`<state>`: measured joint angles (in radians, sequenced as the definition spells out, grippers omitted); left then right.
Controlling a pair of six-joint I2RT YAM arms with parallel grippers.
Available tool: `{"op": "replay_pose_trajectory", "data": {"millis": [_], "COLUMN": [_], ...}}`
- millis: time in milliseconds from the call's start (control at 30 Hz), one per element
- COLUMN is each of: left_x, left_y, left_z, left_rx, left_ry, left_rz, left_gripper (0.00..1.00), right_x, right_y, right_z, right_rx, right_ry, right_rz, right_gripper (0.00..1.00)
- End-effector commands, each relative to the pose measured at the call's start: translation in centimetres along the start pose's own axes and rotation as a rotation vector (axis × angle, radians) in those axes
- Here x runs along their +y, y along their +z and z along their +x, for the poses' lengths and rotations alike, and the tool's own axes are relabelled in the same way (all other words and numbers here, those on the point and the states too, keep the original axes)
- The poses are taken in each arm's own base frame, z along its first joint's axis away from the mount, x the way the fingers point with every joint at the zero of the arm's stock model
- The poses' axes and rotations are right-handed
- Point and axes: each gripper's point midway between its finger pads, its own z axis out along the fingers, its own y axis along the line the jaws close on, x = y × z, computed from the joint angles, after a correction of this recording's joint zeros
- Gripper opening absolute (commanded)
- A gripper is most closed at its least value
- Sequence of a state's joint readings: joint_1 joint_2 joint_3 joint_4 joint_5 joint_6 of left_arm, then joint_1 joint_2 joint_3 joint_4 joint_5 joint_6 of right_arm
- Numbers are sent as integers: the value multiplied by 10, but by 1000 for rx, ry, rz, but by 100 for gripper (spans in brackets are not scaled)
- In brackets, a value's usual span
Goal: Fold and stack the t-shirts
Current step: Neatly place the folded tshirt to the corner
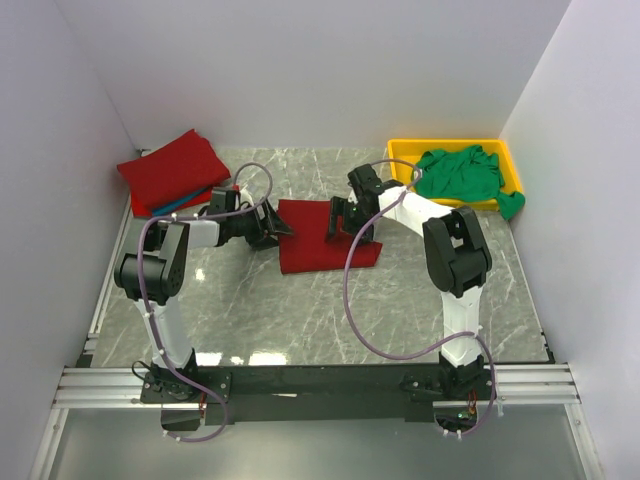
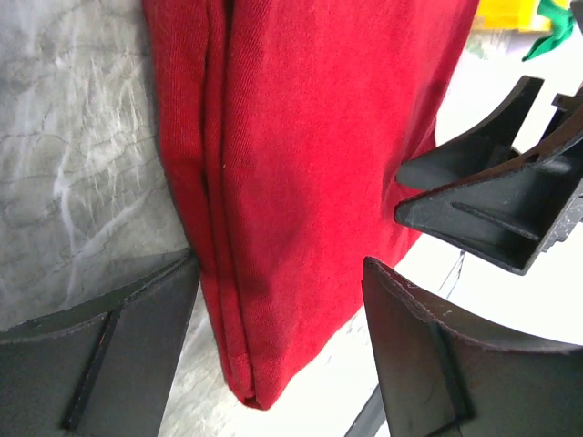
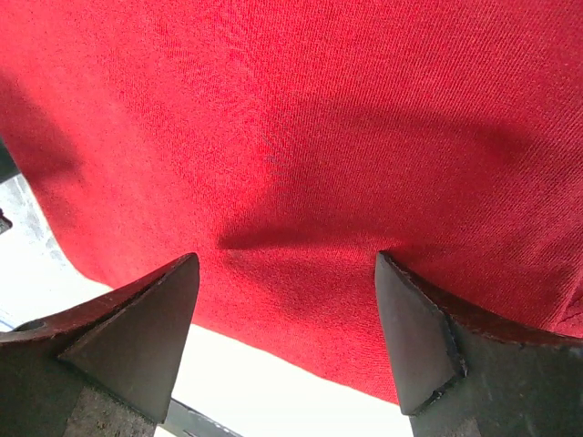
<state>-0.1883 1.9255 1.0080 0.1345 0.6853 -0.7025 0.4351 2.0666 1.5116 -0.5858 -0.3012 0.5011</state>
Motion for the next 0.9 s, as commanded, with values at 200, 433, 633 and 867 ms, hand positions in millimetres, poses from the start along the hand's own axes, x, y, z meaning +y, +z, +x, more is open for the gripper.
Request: {"op": "replay_pose_trajectory", "data": {"millis": [200,433,633,867], "left_x": [75,80,64,49], "left_y": [15,30,48,66], "left_z": [24,39,54,75], "left_rx": [-64,-44,5,66], "left_ry": [-79,-79,-86,-80], "left_rz": [-225,-250,-229,-224], "left_gripper": [81,79,79,76], "right_x": [-25,-23,-18,-18], "right_y": [16,16,14,14], "right_z": [34,33,30,31], "right_rx": [108,114,109,112], "right_ry": [13,5,-4,-10], "right_rz": [59,45,31,24], "right_gripper": [84,84,84,84]}}
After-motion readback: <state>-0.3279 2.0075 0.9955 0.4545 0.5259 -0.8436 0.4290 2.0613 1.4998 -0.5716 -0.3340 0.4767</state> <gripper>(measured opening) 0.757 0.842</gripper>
